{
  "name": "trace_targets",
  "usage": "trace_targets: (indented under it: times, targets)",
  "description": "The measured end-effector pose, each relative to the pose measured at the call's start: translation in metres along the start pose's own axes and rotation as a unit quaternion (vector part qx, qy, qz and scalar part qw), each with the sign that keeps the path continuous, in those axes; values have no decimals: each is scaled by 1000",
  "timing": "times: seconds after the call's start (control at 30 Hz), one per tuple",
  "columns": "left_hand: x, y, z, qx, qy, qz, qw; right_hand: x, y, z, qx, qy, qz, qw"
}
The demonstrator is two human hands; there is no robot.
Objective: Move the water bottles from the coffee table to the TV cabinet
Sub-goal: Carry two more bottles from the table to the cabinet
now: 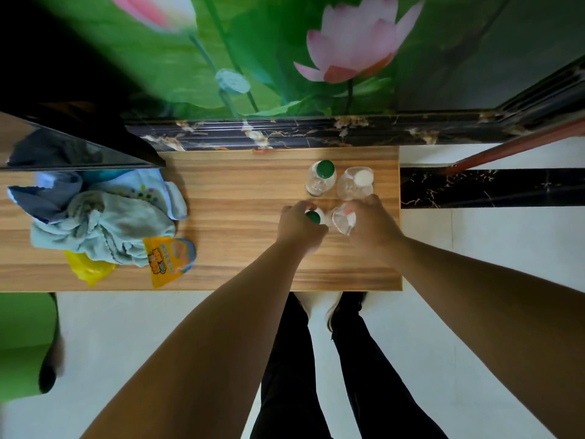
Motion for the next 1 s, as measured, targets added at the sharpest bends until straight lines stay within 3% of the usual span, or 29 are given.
trace_targets:
  times: [0.37, 0.6, 1.0]
  targets:
    - [-4, 16, -3, -1, -5, 23, 1000, 14, 6, -5, 40, -3, 19, 999]
    - [7, 30, -18, 10, -17, 63, 998, 7, 17, -22, 13, 27, 15, 999]
    - [111, 95, -95, -4, -13, 149, 989, -68, 77, -161, 49, 60, -76, 994]
Point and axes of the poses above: each hand's wrist, its own y-axis away from the middle knuckle, its own z-axis out of the palm, x = y × z, the point moved 6 cm from there along -y, towards the middle knuckle, and after that the axes turned 1 degree about x, right-handed, at the moved point
